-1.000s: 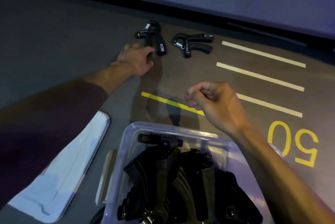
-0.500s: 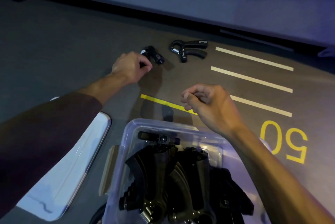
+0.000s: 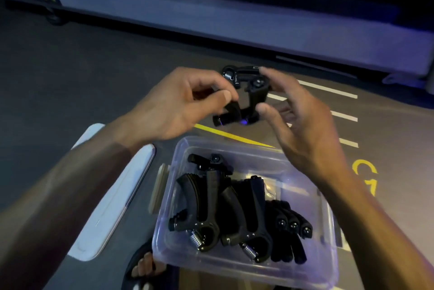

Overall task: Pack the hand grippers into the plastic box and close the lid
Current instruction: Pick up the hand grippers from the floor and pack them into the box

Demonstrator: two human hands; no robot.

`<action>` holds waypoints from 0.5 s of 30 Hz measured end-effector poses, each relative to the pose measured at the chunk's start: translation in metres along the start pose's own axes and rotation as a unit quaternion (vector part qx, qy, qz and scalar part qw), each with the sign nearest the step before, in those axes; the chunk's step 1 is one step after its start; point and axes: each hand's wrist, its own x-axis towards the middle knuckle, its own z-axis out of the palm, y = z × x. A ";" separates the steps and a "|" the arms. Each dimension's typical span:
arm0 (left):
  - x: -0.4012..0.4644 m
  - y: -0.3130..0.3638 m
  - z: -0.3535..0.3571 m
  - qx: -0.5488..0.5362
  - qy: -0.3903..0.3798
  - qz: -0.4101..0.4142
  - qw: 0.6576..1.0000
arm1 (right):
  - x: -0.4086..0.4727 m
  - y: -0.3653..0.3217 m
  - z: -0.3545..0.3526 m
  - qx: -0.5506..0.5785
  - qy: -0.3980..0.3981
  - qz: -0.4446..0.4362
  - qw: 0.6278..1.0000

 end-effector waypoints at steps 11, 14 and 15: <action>-0.022 -0.028 0.044 0.120 -0.037 -0.028 0.992 | -0.030 0.016 -0.032 -0.090 -0.125 0.006 0.988; -0.024 -0.036 0.049 0.196 -0.060 -0.039 0.978 | -0.037 0.025 -0.023 -0.095 -0.166 0.026 0.981; -0.025 -0.040 0.052 0.232 -0.070 -0.035 0.970 | -0.039 0.028 -0.020 -0.103 -0.180 0.032 0.978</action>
